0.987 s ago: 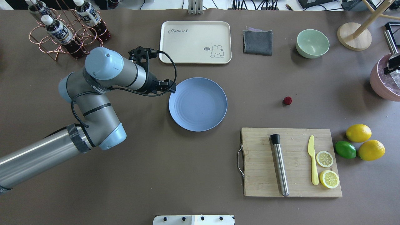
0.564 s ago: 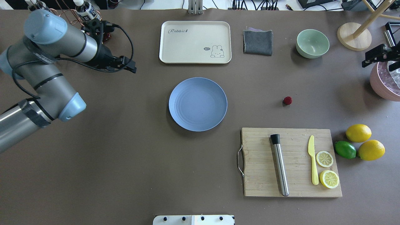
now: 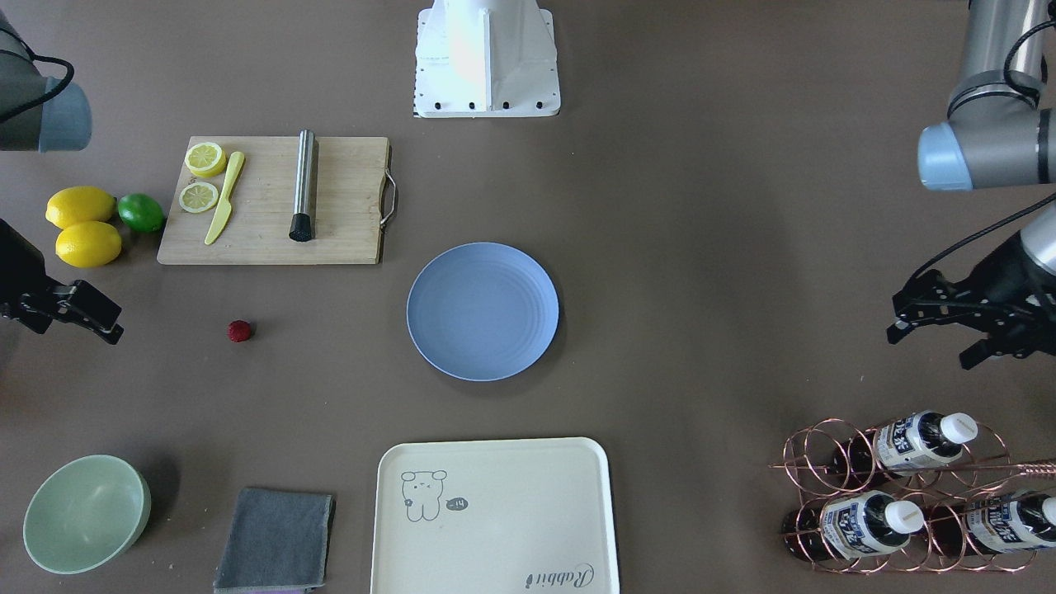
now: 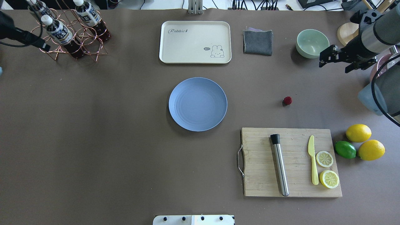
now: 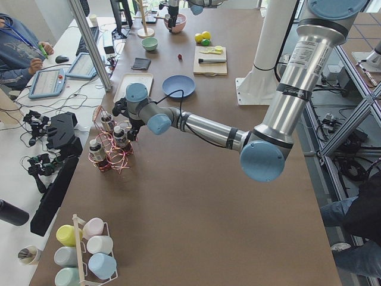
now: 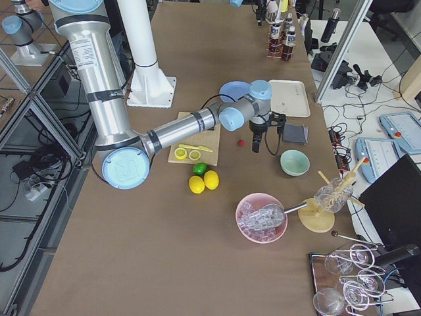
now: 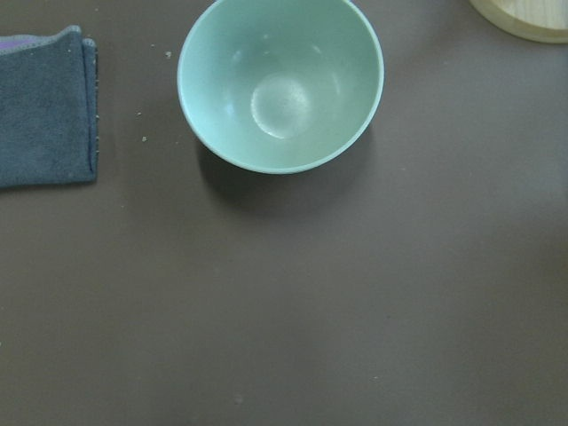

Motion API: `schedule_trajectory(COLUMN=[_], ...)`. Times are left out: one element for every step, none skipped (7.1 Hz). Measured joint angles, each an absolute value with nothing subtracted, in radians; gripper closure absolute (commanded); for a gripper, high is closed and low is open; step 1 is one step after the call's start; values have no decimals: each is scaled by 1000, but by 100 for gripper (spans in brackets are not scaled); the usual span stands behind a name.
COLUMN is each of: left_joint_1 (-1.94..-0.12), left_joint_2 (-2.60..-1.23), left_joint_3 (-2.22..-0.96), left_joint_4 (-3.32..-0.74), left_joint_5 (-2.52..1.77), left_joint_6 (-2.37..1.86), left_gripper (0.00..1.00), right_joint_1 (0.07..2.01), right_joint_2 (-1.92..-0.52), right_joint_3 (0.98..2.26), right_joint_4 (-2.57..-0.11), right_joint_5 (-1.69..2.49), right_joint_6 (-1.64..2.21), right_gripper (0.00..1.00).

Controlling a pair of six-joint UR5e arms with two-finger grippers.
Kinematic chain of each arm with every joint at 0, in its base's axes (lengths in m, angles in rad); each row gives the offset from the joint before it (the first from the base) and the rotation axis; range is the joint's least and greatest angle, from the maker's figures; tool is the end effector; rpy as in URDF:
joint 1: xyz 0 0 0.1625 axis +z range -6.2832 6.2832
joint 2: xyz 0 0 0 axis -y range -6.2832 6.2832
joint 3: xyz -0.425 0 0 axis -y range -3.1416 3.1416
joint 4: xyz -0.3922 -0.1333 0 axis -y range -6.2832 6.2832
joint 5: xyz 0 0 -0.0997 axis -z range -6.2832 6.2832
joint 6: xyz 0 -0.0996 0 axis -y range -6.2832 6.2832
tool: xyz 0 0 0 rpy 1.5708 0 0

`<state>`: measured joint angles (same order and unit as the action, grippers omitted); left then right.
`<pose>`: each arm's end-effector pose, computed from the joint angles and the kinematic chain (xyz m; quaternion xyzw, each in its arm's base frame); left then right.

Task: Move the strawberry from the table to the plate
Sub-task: 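Withdraw the left arm while the right arm moves toward the strawberry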

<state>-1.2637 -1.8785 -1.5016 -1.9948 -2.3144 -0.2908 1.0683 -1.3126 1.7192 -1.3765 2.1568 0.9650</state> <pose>0.1287 -0.6238 0.4714 0.1884 0.4175 0.1253 0.8800 -0.2194 -0.5617 0.4304 0.0257 -0.3946 0.1264 0.9097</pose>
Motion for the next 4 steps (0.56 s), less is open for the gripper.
schedule_trajectory(left_joint_1=[-1342,-1418,-1476,-1519], left_joint_2=[-1848,-1833,-1827,-1828], left_joint_3=[-1499,-1497,-1496,-1501], left_joint_4=[-1916,-1796,-1663,-1512], left_joint_5=[-2326,-2340,-2347,-2351], left_joint_6=[-130,31,168,252], left_gripper=[1,1,1,1], right_joint_1=[1024,977,926,871], right_joint_2=[-1295,-1278,-1268,-1265], right_joint_3=[1719,1718,1717,1715], right_joint_4=[-1376,-1376,-1377,-1377], right_joint_5=[2128,2092,2048,2010], right_joint_6=[1010,1046,1072,1079], right_gripper=[1,1,1,0])
